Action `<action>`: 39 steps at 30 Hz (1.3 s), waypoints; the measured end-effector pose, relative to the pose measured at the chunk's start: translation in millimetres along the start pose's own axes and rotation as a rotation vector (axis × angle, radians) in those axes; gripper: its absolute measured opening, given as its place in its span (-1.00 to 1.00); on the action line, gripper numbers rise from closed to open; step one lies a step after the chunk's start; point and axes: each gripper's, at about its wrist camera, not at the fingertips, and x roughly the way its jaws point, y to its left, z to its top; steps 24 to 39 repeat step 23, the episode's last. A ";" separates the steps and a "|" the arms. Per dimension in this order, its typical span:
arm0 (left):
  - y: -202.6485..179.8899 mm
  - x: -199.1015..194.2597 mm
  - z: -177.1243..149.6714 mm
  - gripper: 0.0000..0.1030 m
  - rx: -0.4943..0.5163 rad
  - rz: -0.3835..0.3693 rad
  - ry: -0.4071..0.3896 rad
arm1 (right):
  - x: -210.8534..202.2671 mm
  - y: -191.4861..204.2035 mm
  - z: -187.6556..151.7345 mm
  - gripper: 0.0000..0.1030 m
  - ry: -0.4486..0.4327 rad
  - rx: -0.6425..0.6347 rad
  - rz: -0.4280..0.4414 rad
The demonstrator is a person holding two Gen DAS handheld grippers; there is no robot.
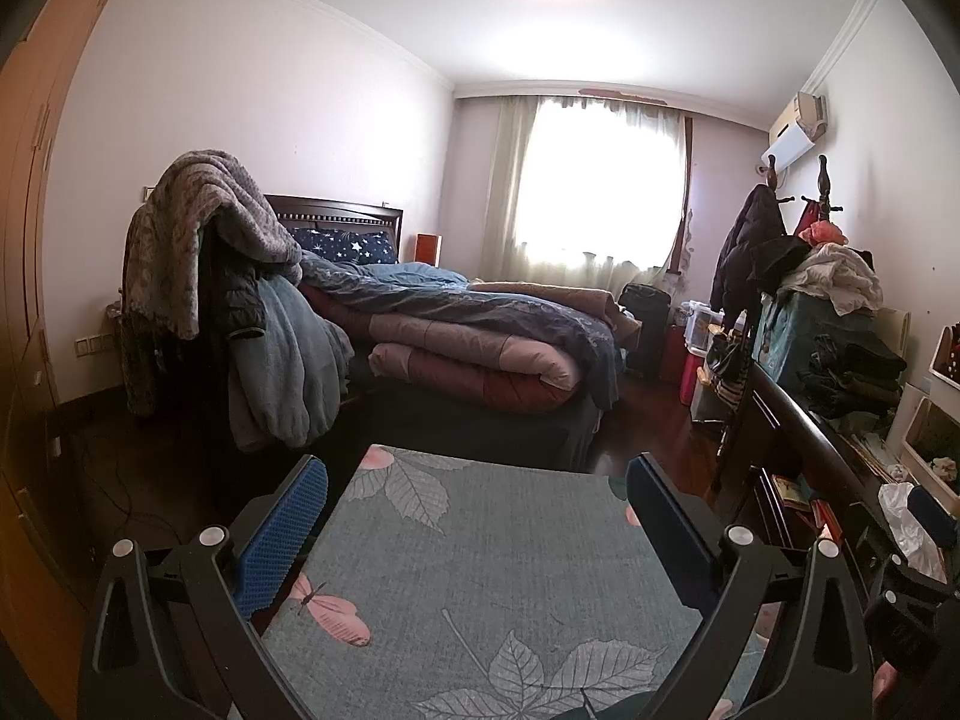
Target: Collect trash
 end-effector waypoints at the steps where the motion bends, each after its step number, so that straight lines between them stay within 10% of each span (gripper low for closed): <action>1: 0.1 -0.1 0.0 0.93 0.000 -0.001 -0.001 | 0.2 -0.6 -0.9 0.93 0.002 -0.001 0.000; 39: 0.9 14.0 -6.2 0.93 0.000 -0.005 0.013 | 14.2 -4.7 -10.2 0.93 0.042 -0.003 -0.005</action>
